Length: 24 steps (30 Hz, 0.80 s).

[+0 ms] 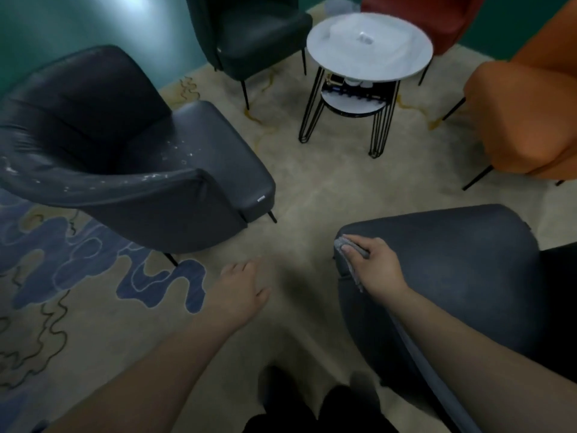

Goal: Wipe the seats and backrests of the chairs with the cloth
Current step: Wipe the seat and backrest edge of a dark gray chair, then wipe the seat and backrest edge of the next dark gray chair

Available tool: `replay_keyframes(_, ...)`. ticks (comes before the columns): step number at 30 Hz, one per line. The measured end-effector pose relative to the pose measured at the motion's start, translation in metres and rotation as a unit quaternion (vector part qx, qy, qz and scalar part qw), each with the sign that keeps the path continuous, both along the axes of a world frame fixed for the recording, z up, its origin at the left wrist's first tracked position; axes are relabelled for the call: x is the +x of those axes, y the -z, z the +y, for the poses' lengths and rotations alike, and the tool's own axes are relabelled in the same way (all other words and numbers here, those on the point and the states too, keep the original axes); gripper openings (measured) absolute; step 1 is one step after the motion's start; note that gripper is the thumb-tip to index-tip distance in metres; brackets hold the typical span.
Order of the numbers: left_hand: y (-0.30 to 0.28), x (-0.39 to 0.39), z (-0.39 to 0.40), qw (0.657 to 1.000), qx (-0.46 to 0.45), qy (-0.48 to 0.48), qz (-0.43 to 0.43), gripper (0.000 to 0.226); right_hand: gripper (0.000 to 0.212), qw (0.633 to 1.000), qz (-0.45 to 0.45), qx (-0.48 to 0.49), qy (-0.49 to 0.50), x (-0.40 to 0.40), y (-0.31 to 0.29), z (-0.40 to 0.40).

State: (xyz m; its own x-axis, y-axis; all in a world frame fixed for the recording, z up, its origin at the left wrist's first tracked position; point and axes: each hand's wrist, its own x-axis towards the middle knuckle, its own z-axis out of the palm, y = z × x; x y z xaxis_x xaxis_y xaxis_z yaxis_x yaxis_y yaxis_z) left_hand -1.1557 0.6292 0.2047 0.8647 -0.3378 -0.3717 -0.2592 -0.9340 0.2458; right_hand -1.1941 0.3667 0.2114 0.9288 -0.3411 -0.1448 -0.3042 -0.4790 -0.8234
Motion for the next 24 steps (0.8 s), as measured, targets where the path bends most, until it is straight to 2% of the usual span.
replay_keyframes(2,-0.003,0.008,0.016,1.000,0.020,-0.006,-0.018,0.069,0.012,1.000,-0.007,0.022,-0.003,0.015,-0.001,0.016)
replay_keyframes(5,-0.005,0.019,0.027,0.999,0.036,-0.015,-0.030,0.067,0.025,0.999,0.010,0.053,0.011,0.043,-0.001,0.029)
replay_keyframes(8,-0.006,0.039,0.030,0.999,0.038,-0.017,-0.021,0.066,0.029,0.998,0.021,0.056,-0.004,0.070,-0.005,0.030)
replay_keyframes(13,-0.005,0.097,0.026,0.997,0.062,-0.018,-0.034,0.068,0.013,0.995,0.015,0.096,-0.011,0.128,-0.011,0.012)
replay_keyframes(15,-0.001,0.122,0.018,0.997,0.070,-0.023,-0.036,0.068,0.018,0.996,0.014,0.084,-0.024,0.157,-0.010,0.001)
replay_keyframes(17,0.002,0.150,0.007,0.996,0.082,-0.020,-0.025,0.069,0.011,0.996,0.030,0.087,-0.024,0.188,-0.008,-0.012)
replay_keyframes(24,-0.001,0.231,-0.013,0.993,0.089,-0.068,-0.034,0.070,0.027,0.989,0.056,0.130,-0.034,0.281,-0.003,-0.034)
